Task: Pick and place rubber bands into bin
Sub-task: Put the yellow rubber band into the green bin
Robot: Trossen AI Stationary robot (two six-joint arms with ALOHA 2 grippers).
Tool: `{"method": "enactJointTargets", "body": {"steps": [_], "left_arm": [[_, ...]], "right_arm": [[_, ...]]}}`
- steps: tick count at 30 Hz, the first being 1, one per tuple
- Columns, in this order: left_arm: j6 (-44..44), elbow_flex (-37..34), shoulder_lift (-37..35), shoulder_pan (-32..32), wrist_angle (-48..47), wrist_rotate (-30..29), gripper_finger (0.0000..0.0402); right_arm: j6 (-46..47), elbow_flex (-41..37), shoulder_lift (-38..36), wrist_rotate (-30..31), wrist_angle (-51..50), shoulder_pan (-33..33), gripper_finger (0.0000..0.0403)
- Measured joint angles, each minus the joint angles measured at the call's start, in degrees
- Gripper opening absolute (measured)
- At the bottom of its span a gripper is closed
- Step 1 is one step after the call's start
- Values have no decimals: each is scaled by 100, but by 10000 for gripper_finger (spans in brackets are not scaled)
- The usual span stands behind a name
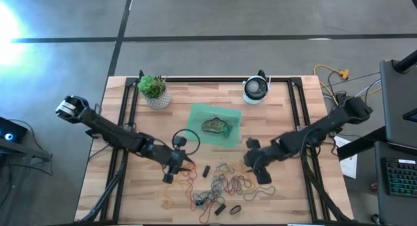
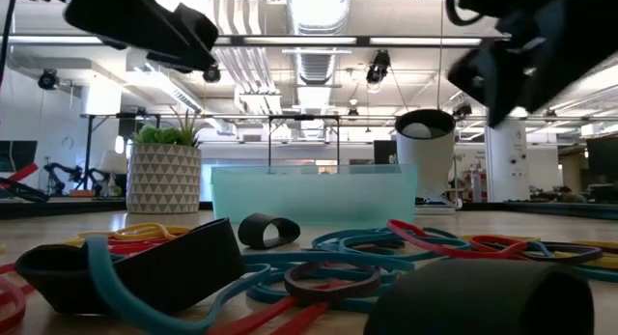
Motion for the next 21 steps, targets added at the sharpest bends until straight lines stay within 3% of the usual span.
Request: {"method": "enactJointTargets", "body": {"steps": [5,9,15,21], "left_arm": [[0,-154,-58,-61,120,-116,132],[12,-157,-85,-65,140,-210,132],[24,-157,-85,-63,145,-256,132],[38,-157,-85,-63,145,-263,132]], "right_arm": [[708,-181,93,99,-26,371,148],[998,-246,93,613,-183,555,138],[716,-272,175,1514,10,578,129],[307,-280,762,1497,626,527,128]]}}
